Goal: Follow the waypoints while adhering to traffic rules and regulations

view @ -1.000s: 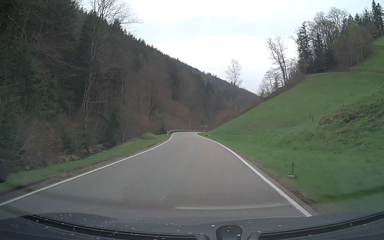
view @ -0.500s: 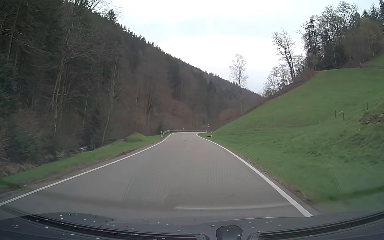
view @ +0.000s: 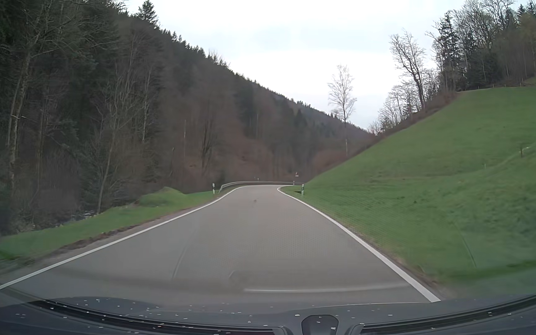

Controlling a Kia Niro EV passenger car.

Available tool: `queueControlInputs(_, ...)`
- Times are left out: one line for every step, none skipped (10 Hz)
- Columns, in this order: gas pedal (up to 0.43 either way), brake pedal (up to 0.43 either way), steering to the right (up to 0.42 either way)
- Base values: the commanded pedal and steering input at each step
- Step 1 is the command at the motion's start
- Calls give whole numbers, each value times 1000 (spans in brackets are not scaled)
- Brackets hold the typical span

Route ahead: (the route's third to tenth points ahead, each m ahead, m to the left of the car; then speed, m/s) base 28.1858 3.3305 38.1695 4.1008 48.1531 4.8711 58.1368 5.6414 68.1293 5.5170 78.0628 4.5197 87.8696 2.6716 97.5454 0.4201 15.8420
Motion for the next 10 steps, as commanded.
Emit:
queueControlInputs(0, 0, -16)
queueControlInputs(0, 0, -19)
queueControlInputs(0, 0, -19)
queueControlInputs(0, 0, -19)
queueControlInputs(0, 0, -19)
queueControlInputs(0, 0, -19)
queueControlInputs(0, 0, -19)
queueControlInputs(0, 0, -19)
queueControlInputs(0, 0, -20)
queueControlInputs(0, 0, -19)
